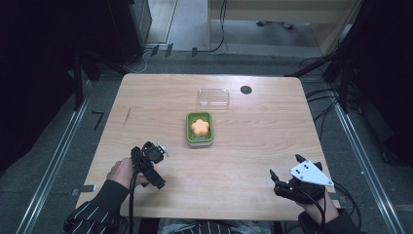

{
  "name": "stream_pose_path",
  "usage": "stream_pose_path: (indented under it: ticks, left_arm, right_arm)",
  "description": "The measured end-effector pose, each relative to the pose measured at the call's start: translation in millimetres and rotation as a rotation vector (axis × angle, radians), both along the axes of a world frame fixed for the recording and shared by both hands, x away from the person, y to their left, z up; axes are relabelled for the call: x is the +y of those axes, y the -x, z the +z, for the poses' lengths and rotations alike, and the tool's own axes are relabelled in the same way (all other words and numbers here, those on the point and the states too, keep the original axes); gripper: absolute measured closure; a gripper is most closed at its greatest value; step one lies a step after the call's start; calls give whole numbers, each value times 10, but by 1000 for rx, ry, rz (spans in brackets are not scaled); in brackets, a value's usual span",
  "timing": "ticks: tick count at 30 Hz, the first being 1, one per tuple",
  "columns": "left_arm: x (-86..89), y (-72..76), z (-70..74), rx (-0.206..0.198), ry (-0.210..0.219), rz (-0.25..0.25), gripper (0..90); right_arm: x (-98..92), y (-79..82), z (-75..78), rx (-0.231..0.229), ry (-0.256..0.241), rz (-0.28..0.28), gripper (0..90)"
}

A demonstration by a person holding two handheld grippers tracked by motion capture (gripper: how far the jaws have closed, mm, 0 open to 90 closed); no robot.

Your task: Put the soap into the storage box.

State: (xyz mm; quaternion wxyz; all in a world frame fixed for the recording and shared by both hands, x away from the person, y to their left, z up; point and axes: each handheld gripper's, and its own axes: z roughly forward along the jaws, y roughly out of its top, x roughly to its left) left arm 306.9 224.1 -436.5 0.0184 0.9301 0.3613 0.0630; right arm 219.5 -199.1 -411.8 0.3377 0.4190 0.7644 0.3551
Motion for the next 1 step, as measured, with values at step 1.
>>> stream_pose_path:
  ticks: [1]
  left_arm:
    - [11, 8, -17, -2, 9, 12, 0]
  right_arm:
    - [1, -1, 0, 1, 1, 1, 137]
